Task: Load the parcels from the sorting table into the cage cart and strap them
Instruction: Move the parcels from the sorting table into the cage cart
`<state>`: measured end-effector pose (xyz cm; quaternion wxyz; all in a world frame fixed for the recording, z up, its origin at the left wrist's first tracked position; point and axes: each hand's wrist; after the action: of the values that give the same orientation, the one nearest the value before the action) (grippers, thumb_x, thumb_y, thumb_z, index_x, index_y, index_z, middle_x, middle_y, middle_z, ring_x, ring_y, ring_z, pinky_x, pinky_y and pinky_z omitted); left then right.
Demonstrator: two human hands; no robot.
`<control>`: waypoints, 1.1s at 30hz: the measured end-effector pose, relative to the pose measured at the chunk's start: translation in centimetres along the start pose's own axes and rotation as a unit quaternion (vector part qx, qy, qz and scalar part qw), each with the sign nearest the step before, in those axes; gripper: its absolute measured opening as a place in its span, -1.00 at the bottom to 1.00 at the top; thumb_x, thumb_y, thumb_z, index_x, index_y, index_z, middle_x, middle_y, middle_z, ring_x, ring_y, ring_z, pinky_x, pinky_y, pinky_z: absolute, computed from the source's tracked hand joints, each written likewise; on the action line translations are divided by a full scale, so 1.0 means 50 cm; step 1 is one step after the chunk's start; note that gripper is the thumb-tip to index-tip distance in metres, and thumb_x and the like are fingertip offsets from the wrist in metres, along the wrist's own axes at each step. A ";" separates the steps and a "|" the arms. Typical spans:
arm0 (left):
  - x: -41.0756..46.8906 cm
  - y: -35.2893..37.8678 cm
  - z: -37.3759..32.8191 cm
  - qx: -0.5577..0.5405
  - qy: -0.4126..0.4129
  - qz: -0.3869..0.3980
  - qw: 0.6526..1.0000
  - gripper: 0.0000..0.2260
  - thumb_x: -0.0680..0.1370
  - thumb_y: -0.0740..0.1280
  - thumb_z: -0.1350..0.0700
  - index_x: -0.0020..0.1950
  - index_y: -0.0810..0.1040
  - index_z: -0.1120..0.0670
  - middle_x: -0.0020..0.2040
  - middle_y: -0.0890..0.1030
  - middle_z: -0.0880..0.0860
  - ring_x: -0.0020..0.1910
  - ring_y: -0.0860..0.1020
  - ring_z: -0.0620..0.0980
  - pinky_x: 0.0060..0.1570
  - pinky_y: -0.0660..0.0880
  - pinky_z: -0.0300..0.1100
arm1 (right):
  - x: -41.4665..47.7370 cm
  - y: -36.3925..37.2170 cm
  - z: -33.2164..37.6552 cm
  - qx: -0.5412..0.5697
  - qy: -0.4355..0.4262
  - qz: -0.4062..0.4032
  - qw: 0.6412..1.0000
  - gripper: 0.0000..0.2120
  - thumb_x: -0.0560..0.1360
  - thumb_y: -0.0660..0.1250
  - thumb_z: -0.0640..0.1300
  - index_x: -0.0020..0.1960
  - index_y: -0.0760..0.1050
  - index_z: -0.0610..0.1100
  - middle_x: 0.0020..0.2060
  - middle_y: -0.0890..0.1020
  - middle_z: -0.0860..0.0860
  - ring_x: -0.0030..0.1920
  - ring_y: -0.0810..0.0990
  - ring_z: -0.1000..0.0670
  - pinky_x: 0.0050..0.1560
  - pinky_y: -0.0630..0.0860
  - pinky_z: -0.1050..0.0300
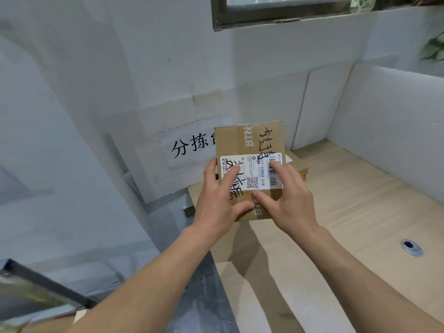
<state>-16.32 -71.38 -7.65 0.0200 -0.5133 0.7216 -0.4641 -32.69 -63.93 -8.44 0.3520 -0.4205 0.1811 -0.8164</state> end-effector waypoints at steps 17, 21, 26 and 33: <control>-0.263 -0.373 0.042 0.122 -0.027 -0.209 0.970 -0.08 0.33 0.59 -0.02 0.54 0.22 0.24 0.57 0.13 0.25 0.54 0.15 0.11 0.35 0.24 -0.11 | -0.118 0.050 0.399 0.107 -0.174 -0.014 0.979 -0.40 0.48 0.39 0.15 0.42 0.47 -0.13 0.42 0.47 -0.18 0.40 0.47 -0.06 0.33 0.36 0.24; -0.383 -0.498 0.052 0.139 -0.042 -0.263 0.954 -0.05 0.33 0.59 -0.02 0.55 0.17 0.27 0.57 0.15 0.24 0.53 0.18 0.12 0.37 0.23 -0.11 | -0.187 0.067 0.538 0.140 -0.220 -0.015 0.965 -0.37 0.48 0.36 0.19 0.43 0.46 -0.15 0.39 0.48 -0.20 0.43 0.39 -0.05 0.41 0.23 0.30; -0.562 -0.664 0.054 0.193 -0.061 -0.325 0.924 -0.04 0.35 0.56 -0.08 0.56 0.15 0.27 0.58 0.13 0.24 0.53 0.07 -0.05 0.38 0.19 -0.17 | -0.300 0.082 0.726 0.197 -0.271 -0.010 0.942 -0.36 0.45 0.53 0.01 0.44 0.45 -0.18 0.38 0.49 -0.21 0.42 0.42 -0.10 0.42 0.18 0.44; -0.796 -0.866 0.035 0.272 -0.102 -0.378 0.879 -0.08 0.39 0.54 -0.10 0.55 0.15 0.26 0.55 0.15 0.27 0.55 0.11 0.11 0.45 0.21 -0.03 | -0.457 0.102 0.967 0.293 -0.325 0.016 0.899 -0.40 0.44 0.48 0.05 0.40 0.49 -0.18 0.39 0.48 -0.22 0.40 0.45 -0.10 0.43 0.18 0.42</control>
<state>34.61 -44.14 3.42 0.0557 -0.7657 0.3121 -0.5597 17.94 -50.81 3.86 0.5119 -0.5376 -0.1840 -0.6443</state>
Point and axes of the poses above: each hand's wrist, its own x-axis towards the middle knuckle, its own y-axis out of the palm, z = x × y
